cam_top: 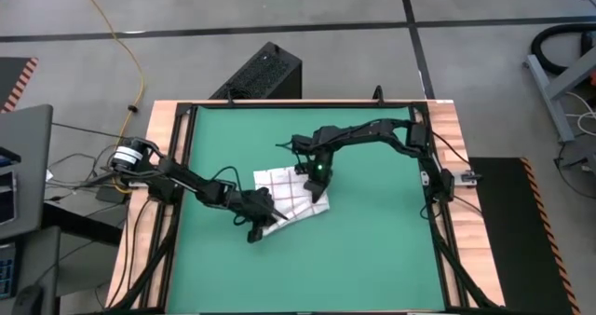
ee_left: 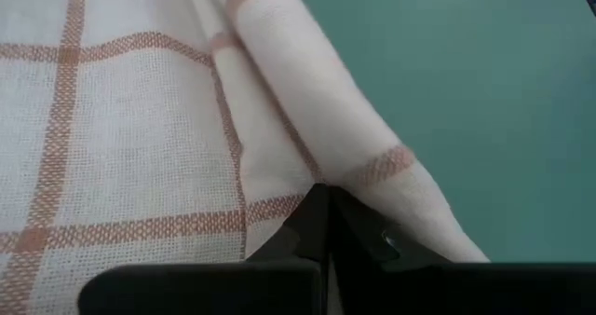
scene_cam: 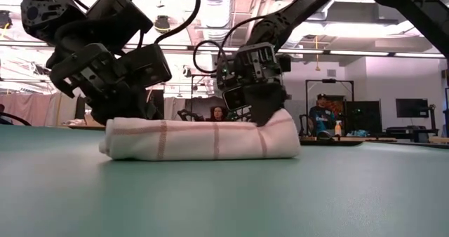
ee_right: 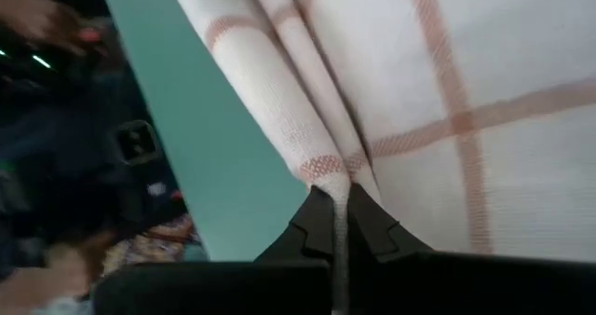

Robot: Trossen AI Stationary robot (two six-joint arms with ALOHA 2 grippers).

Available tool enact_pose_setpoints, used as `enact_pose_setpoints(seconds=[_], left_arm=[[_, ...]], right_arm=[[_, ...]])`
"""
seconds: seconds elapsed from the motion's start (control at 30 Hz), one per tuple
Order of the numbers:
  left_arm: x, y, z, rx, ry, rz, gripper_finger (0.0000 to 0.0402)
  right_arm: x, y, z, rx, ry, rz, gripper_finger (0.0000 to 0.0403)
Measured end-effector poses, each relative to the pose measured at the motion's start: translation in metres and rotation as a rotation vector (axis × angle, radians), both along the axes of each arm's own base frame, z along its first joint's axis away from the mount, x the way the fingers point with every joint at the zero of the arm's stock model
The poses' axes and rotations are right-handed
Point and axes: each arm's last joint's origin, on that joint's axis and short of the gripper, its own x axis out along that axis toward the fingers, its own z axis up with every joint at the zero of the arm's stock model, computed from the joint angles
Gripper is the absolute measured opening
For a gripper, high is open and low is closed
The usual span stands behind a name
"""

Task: Roll towel into tight, uniform cylinder
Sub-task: Roll the white patterned towel

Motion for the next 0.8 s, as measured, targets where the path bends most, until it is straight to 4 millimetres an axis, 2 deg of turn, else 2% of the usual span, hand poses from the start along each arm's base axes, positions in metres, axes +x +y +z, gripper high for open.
enact_pose_setpoints(seconds=[0.13, 0.33, 0.5, 0.63, 0.8], left_arm=[[0.001, 0.003, 0.0, -0.037, 0.008, 0.004, 0.0], [0.001, 0.004, 0.0, -0.122, 0.027, -0.041, 0.0], [0.0, 0.003, 0.0, -0.169, 0.042, -0.056, 0.0], [-0.002, 0.002, 0.008, -0.219, 0.046, -0.058, 0.0], [-0.009, 0.002, 0.032, -0.295, 0.023, -0.063, 0.0]], right_arm=[[-0.003, 0.013, -0.008, -0.058, 0.021, 0.048, 0.0017], [-0.007, 0.012, -0.024, -0.048, 0.047, -0.034, 0.0017], [-0.007, 0.01, -0.026, -0.039, 0.068, -0.075, 0.0017], [-0.007, 0.009, -0.027, -0.07, 0.101, -0.112, 0.0017], [-0.007, 0.008, -0.027, -0.079, 0.107, -0.127, 0.0017]])
